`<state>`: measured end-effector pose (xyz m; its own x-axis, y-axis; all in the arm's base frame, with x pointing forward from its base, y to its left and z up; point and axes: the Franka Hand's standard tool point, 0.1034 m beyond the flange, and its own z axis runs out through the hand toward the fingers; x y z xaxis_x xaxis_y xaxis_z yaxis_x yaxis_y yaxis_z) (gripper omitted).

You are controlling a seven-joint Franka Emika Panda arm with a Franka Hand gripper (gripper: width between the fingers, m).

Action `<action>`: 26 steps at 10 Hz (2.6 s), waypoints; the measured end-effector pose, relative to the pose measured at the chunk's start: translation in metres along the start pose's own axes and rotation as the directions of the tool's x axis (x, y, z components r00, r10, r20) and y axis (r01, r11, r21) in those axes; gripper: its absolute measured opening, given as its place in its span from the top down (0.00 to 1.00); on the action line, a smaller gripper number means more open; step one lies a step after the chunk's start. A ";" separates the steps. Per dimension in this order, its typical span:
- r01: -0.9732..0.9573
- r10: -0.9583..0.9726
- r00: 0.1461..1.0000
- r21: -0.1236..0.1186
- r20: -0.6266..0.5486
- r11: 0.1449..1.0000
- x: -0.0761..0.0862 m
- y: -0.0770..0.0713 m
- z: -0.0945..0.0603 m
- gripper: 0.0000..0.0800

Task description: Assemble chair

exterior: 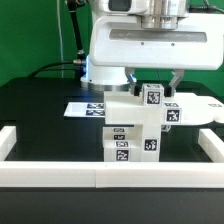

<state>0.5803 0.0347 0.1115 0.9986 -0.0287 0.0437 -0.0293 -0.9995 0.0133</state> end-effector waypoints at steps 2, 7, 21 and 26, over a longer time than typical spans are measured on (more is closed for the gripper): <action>0.001 -0.001 1.000 0.005 -0.008 1.000 0.001 -0.001 -0.006 0.22; 0.003 -0.003 1.000 0.026 -0.001 1.000 -0.022 -0.007 -0.019 0.19; -0.004 0.002 0.999 0.045 0.038 0.999 -0.084 -0.007 -0.010 0.19; -0.033 0.029 0.997 0.049 0.076 0.998 -0.130 -0.023 0.013 0.19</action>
Offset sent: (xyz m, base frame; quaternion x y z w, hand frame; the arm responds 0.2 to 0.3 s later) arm -0.0160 -0.0005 0.0078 0.0047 0.0032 -0.0015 1.0000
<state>0.4516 0.0608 0.0921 0.9978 -0.0584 -0.0321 -0.0596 -0.9975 -0.0368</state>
